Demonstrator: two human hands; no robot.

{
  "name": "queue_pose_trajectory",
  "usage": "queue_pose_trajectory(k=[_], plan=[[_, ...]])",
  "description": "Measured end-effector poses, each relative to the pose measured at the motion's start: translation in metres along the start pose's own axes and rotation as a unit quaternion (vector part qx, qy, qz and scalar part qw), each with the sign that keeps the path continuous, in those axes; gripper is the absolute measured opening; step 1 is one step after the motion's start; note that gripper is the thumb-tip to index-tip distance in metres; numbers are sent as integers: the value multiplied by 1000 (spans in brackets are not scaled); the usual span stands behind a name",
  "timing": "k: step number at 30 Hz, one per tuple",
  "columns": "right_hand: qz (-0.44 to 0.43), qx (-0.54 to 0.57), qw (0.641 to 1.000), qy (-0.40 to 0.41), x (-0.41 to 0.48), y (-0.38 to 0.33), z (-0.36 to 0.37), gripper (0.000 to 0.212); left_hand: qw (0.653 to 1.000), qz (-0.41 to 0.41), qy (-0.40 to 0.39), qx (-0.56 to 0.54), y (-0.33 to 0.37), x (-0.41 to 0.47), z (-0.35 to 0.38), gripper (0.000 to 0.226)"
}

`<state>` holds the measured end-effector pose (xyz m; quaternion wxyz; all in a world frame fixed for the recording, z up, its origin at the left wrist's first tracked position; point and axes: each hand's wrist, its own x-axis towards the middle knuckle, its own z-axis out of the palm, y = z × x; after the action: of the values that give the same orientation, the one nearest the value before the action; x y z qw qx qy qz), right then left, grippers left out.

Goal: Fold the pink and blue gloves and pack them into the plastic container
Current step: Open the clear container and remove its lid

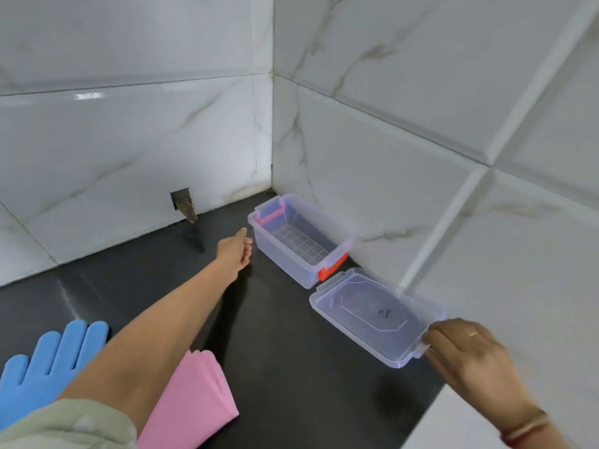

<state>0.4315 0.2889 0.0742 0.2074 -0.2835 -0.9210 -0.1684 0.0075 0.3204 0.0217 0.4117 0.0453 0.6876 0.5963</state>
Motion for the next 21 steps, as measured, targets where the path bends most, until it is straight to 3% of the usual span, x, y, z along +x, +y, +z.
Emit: queue_pose_trajectory(k=[4,9,10,12,14,16,18,21], plan=[[23,24,998,-61,-31,-5,16,21,982,115,-41,142,3,-46,-19,22],[48,51,992,-103,-45,-16,20,14,893,329,-95,291,-22,-133,-72,17],[56,57,990,-114,-45,-19,20,23,875,363,-101,305,-32,-151,-85,16],[76,85,986,-118,-43,-28,19,38,844,406,-101,337,-57,-183,-113,11],[100,155,978,-100,-37,-48,18,38,826,413,-67,378,-83,-211,-140,4],[135,277,948,-83,-26,-82,19,30,840,393,-16,374,-108,-234,-163,7],[168,405,895,-86,-14,-125,22,25,858,358,46,364,-131,-254,-181,16],[193,522,817,-152,6,-182,30,26,874,319,123,345,-155,-277,-195,31]])
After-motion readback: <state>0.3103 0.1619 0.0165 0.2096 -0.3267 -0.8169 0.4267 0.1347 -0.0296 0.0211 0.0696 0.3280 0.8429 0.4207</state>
